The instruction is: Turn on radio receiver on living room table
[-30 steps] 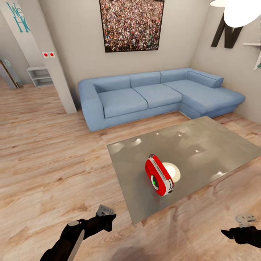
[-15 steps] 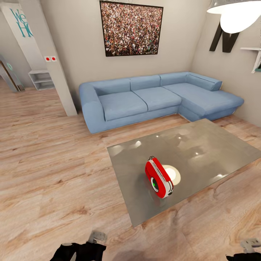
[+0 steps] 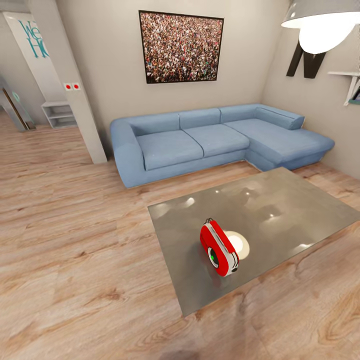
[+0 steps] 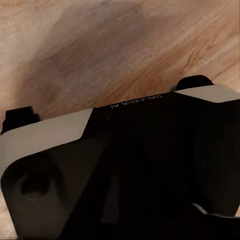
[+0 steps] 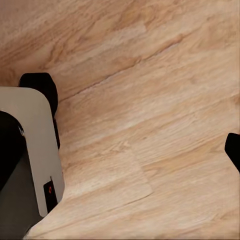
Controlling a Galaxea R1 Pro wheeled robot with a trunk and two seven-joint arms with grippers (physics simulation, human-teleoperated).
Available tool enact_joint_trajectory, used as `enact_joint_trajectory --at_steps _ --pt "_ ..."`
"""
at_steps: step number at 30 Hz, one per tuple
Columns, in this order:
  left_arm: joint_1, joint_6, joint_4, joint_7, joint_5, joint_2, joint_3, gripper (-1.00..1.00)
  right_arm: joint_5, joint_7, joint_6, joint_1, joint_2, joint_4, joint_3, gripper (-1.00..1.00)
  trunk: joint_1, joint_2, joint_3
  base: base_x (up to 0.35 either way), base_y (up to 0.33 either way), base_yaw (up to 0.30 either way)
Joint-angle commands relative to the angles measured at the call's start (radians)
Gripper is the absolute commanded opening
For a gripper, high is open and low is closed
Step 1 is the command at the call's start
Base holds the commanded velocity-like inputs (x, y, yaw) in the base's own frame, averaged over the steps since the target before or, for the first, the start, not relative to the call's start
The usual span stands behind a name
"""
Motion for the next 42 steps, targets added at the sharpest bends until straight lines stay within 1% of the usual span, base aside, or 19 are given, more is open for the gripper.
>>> enact_joint_trajectory --at_steps 1,6,7,9,11,12,13,16,18,20,21,22,25,26,31,33,37,42 --pt "0.0 -0.003 0.016 0.006 0.0 -0.001 0.0 -1.0 0.001 -0.02 -0.019 0.0 0.009 0.029 0.0 1.0 0.0 0.0 0.002 0.0 0.0 0.0" --pt "0.0 -0.008 0.084 0.022 0.0 -0.002 0.0 -1.0 0.003 -0.091 -0.077 0.0 0.046 0.133 0.001 1.0 0.0 0.0 0.01 0.0 0.0 0.0" --pt "0.0 -0.009 0.092 0.029 0.0 -0.002 0.0 -1.0 0.003 -0.098 -0.083 0.0 0.049 0.146 0.001 1.0 0.0 0.0 0.011 0.0 0.0 0.0" --pt "0.0 -0.01 0.114 0.058 0.001 -0.002 -0.001 -1.0 0.004 -0.112 -0.1 0.0 0.058 0.183 0.001 1.0 0.0 0.0 0.015 0.0 0.0 0.0" --pt "0.0 -0.019 0.146 0.103 0.001 -0.002 -0.003 -1.0 0.003 -0.126 -0.126 0.0 0.068 0.225 0.002 1.0 0.0 0.0 0.018 0.0 0.0 0.0" --pt "0.0 -0.024 0.155 0.113 0.002 -0.003 -0.003 -1.0 0.003 -0.129 -0.131 0.0 0.07 0.231 0.002 1.0 0.0 0.0 0.019 0.0 0.0 0.0" --pt "0.0 -0.04 0.176 0.129 0.002 -0.003 -0.004 -1.0 0.003 -0.137 -0.141 -0.003 0.076 0.241 0.002 1.0 0.0 0.0 0.021 0.0 0.0 0.0" --pt "0.0 -0.081 0.225 0.152 0.004 -0.005 -0.004 -1.0 0.004 -0.158 -0.155 -0.007 0.09 0.251 0.003 1.0 0.0 0.0 0.026 0.0 0.0 0.0" --pt "0.0 -0.113 0.272 0.163 0.004 -0.006 -0.004 -1.0 0.004 -0.193 -0.17 -0.007 0.115 0.255 0.003 1.0 0.0 0.0 0.029 0.0 0.0 0.0" --pt "0.0 -0.127 0.304 0.167 0.008 -0.006 -0.004 -1.0 0.004 -0.234 -0.188 -0.007 0.134 0.256 0.003 1.0 0.0 0.0 0.032 0.0 0.0 0.0" --pt "0.0 -0.134 0.333 0.17 0.017 -0.009 -0.004 -1.0 0.004 -0.27 -0.204 0.014 0.155 0.257 0.003 1.0 0.0 0.0 0.034 0.0 0.0 0.0" --pt "0.0 -0.135 0.342 0.171 0.02 -0.01 -0.004 -1.0 0.003 -0.277 -0.208 0.027 0.162 0.257 0.003 1.0 0.0 0.0 0.035 0.0 0.0 0.0" --pt "0.001 -0.137 0.353 0.175 0.024 -0.015 -0.004 -1.0 0.003 -0.286 -0.216 0.057 0.172 0.258 0.003 1.0 0.0 0.0 0.04 0.0 0.0 0.0" --pt "0.001 -0.136 0.355 0.187 0.025 -0.016 -0.004 -1.0 0.003 -0.287 -0.218 0.063 0.173 0.258 0.003 1.0 0.0 0.0 0.042 0.0 0.0 0.0" --pt "0.005 -0.136 0.36 0.298 0.027 -0.026 -0.004 -1.0 0.001 -0.291 -0.248 0.099 0.186 0.258 0.003 1.0 0.0 0.0 0.05 0.0 0.0 0.0" --pt "0.006 -0.135 0.36 0.316 0.027 -0.027 -0.003 -1.0 0.001 -0.291 -0.252 0.107 0.19 0.258 0.003 1.0 0.0 0.0 0.053 0.0 0.0 0.0" --pt "0.007 -0.136 0.36 0.332 0.028 -0.029 -0.003 -1.0 0.0 -0.292 -0.259 0.117 0.198 0.259 0.002 1.0 0.0 0.0 0.059 0.0 0.0 0.0" --pt "0.008 -0.137 0.36 0.337 0.028 -0.028 -0.003 -1.0 -0.002 -0.293 -0.277 0.132 0.206 0.259 0.001 1.0 0.0 0.0 0.067 0.0 0.0 0.0"
